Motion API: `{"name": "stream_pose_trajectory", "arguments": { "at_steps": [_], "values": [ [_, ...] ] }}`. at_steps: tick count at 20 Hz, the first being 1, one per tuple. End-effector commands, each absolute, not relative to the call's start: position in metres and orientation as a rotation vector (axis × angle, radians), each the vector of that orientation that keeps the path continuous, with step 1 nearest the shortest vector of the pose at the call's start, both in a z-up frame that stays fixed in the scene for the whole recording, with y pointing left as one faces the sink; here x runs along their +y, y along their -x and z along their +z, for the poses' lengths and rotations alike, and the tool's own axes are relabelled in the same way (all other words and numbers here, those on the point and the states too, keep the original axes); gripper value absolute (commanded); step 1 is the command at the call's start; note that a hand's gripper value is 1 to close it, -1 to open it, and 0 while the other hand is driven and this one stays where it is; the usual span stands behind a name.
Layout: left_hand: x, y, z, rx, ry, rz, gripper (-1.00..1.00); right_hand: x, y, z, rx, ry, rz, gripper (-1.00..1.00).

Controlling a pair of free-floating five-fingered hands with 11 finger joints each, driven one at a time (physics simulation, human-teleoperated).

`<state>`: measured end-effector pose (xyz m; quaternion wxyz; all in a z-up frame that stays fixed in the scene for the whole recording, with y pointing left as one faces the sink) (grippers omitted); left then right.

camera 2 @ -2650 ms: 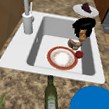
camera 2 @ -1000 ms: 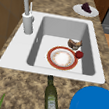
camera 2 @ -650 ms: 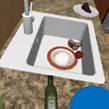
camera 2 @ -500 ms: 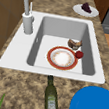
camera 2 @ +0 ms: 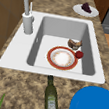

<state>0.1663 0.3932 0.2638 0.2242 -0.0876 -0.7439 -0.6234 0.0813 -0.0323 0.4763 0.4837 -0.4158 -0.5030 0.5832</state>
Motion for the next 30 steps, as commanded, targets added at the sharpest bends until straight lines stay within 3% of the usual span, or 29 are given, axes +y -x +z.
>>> {"name": "stream_pose_trajectory", "arguments": {
  "at_steps": [1,30],
  "values": [
    [0.393,-0.166,0.264,-2.053,0.242,-1.72,0.0,-0.039,-0.081,0.507,-1.241,1.012,1.429,1.0],
    [0.393,-0.166,0.264,-2.053,0.242,-1.72,0.0,-0.058,-0.131,0.736,-1.176,1.012,1.407,1.0]
  ]
}}
